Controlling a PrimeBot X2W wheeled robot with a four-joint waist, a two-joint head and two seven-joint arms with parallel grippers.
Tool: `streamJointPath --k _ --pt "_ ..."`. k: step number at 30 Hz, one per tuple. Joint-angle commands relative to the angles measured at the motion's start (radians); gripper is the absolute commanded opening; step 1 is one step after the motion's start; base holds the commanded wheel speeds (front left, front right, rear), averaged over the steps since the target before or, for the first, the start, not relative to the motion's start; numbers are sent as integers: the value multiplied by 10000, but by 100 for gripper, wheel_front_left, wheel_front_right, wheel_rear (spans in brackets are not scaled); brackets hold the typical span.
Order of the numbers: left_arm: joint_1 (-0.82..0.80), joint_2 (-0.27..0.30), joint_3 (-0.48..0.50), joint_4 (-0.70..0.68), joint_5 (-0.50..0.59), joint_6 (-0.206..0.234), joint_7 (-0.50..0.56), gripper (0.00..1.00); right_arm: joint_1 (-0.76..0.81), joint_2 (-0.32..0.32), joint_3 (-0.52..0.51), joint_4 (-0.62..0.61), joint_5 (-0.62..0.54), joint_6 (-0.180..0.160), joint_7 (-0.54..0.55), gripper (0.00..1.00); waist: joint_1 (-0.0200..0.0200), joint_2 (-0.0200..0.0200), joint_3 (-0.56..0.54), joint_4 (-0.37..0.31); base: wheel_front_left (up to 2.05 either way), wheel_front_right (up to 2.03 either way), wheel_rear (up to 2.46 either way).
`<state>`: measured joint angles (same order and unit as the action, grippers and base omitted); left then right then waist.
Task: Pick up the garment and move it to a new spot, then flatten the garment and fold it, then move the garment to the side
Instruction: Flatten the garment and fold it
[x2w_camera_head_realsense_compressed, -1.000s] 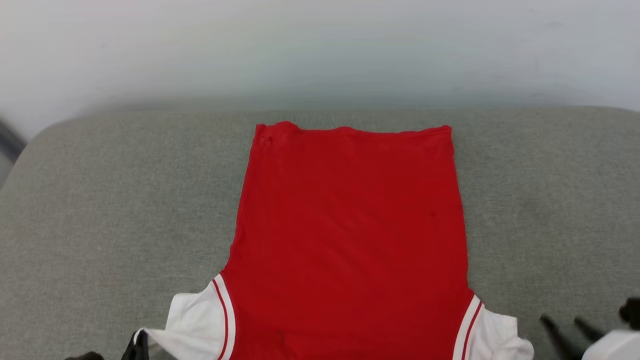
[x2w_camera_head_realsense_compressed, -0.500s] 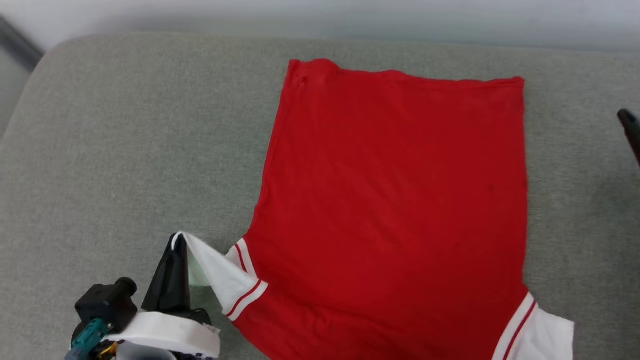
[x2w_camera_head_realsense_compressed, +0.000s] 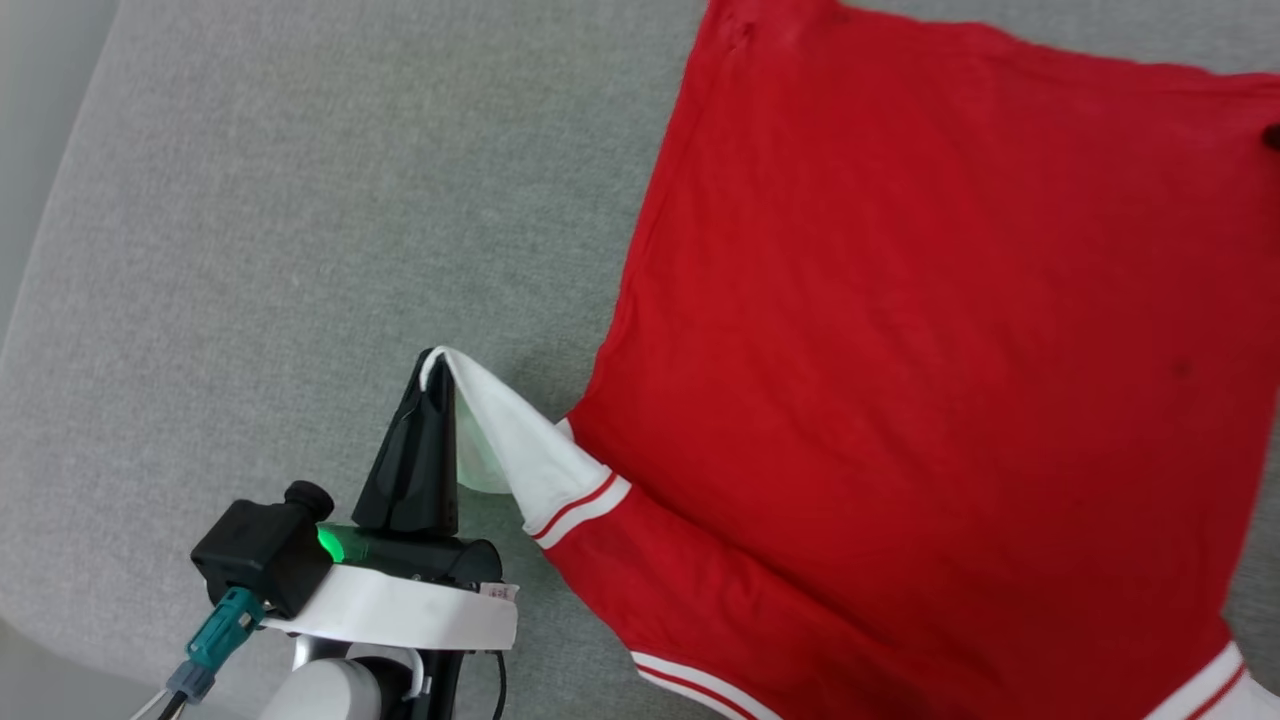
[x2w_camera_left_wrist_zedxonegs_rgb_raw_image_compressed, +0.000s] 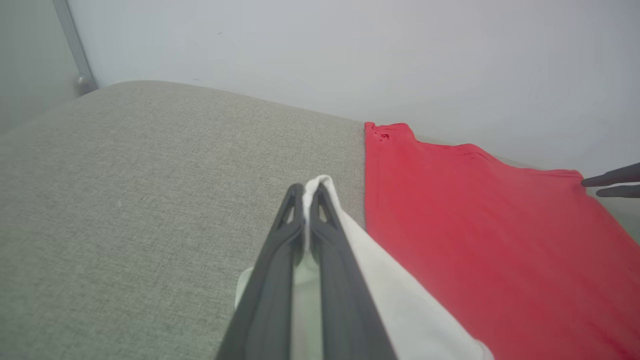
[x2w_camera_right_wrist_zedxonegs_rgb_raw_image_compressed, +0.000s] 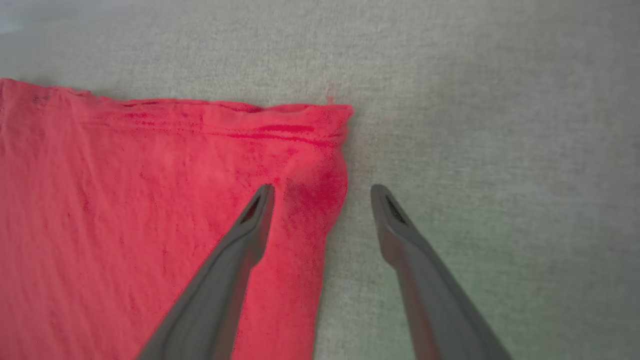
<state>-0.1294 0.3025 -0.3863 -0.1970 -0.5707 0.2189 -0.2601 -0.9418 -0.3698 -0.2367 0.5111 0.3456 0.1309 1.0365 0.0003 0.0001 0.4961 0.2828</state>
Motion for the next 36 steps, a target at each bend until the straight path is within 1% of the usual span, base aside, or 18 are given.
streamJointPath --k 1,7,8,9,10,13,19,20,25,30,33,36 --pt "-130 -117 53 -36 129 -86 -69 0 -153 63 -74 131 -166 -4 187 100 -3 -1 397 346 0 0 0" --pt "-67 -424 229 174 349 -406 -69 0 307 445 -408 1030 -701 -10 1041 100 -3 -1 549 476 0 0 0" --pt "-58 -462 259 215 396 -447 -62 0 357 514 -430 1124 -795 -8 1197 52 -3 -1 553 481 0 0 0" --pt "-61 -497 288 250 420 -510 -62 0 386 578 -449 1149 -830 -8 1293 29 -3 -1 548 487 0 0 0" --pt "-68 -520 313 294 437 -539 -62 0 344 651 -474 1123 -817 -8 1348 0 -3 -1 539 491 0 0 0" --pt "-66 -605 424 459 502 -673 -61 0 108 654 -296 748 -796 -4 1113 0 -3 -1 440 477 0 0 0" --pt "191 -629 670 896 511 -776 -59 0 -228 -172 502 -181 -683 -5 332 0 -3 -1 -127 251 0 0 0" --pt "191 -629 670 896 511 -776 -59 0 -228 -172 502 -181 -683 -5 332 0 -3 -1 -127 251 0 0 0" --pt "497 -424 992 1313 394 -687 -50 0 241 -818 1366 -883 -240 -4 -60 0 -3 -1 -939 -270 0 0 0" --pt "952 -189 1356 1583 199 -525 2 0 1602 -1412 1716 -1831 315 -5 -168 0 -3 -1 -1851 -933 0 0 0" --pt "1335 -6 1619 1783 43 -383 92 0 3006 -1646 1678 -2433 583 -5 -161 0 -3 -1 -2464 -1375 0 0 0" --pt "1748 129 1863 1835 -109 -241 177 0 4654 -1727 1437 -2958 724 -4 -66 0 -3 -1 -2993 -1851 0 0 0"
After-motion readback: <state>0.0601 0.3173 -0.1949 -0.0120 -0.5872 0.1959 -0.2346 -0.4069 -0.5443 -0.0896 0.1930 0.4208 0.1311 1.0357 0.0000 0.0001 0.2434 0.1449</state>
